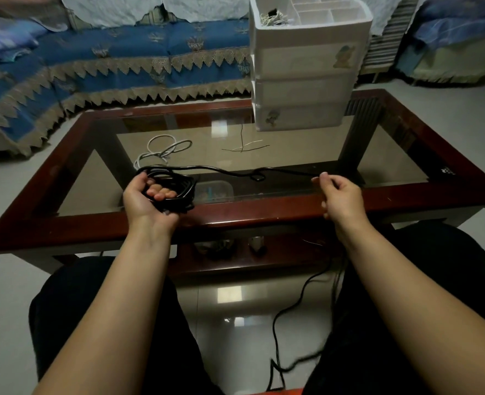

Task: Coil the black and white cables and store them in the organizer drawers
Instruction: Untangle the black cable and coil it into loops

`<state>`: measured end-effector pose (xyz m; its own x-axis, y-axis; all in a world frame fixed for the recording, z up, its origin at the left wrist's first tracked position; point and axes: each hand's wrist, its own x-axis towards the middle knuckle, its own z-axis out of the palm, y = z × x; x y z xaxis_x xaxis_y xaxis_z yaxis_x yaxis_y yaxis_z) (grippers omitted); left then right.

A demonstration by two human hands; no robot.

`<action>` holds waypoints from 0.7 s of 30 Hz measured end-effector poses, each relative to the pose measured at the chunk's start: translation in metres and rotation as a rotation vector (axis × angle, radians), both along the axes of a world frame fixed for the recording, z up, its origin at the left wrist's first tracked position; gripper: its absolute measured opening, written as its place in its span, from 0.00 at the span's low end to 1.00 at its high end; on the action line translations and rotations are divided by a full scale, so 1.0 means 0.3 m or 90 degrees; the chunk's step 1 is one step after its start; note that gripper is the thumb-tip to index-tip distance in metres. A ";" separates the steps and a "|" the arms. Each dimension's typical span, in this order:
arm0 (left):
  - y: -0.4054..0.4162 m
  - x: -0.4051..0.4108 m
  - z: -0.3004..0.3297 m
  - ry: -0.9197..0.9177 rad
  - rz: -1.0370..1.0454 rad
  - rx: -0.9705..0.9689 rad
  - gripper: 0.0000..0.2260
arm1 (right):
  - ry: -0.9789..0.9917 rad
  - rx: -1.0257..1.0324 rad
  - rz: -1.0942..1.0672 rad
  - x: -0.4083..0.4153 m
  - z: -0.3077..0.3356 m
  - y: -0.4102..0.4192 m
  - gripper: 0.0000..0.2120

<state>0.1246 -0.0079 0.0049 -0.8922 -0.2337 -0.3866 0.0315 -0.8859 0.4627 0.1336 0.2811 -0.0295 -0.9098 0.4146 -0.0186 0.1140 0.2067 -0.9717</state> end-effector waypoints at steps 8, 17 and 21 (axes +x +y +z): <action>0.034 0.023 -0.015 -0.002 -0.173 -0.040 0.16 | 0.041 0.273 -0.043 0.004 -0.002 -0.011 0.11; 0.157 0.062 0.068 0.027 -0.374 -0.279 0.15 | 0.322 0.763 0.129 0.062 -0.060 -0.184 0.33; 0.162 0.071 0.088 0.072 -0.474 -0.404 0.15 | 0.475 0.258 0.316 0.138 0.053 -0.286 0.28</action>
